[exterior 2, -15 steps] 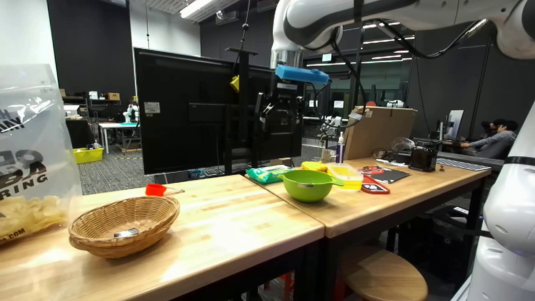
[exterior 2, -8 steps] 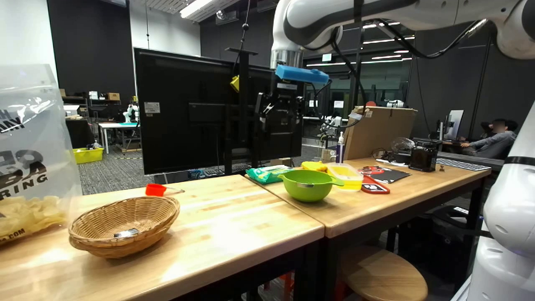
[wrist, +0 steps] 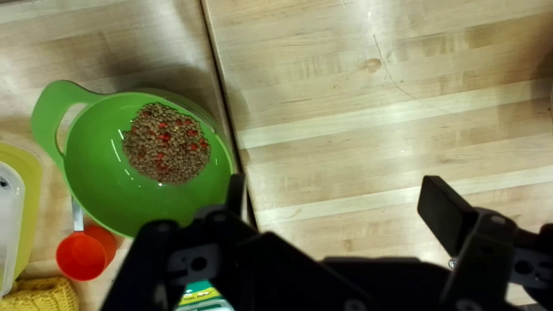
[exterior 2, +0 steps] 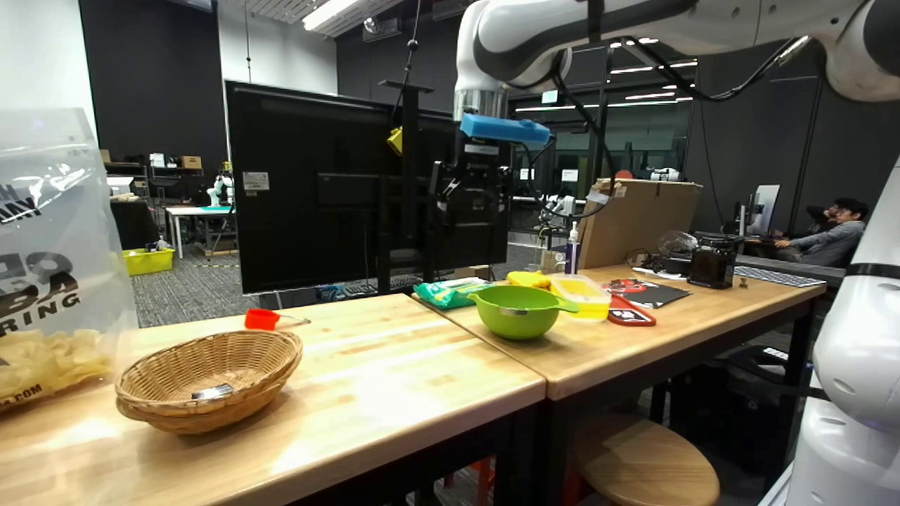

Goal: Put the yellow cloth in the yellow bowl

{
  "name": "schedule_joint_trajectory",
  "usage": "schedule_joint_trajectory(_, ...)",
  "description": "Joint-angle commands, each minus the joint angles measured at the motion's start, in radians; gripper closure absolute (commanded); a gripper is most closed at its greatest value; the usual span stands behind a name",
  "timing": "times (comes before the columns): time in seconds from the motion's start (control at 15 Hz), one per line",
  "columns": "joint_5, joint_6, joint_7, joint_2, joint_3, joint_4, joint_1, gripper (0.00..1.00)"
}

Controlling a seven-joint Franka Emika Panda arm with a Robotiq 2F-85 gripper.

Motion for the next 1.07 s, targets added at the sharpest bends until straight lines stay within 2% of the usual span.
schedule_joint_trajectory(0.0,0.004,-0.092,0.095,0.112,-0.01,0.162,0.017,0.0)
schedule_joint_trajectory(0.33,0.008,-0.203,0.205,0.278,-0.021,0.426,0.054,0.0)
schedule_joint_trajectory(0.4,0.002,-0.135,0.155,0.195,-0.035,0.292,0.052,0.0)
schedule_joint_trajectory(0.47,0.002,-0.142,0.16,0.216,-0.04,0.322,0.06,0.0)
schedule_joint_trajectory(1.0,0.002,-0.14,0.159,0.218,-0.048,0.312,0.066,0.0)
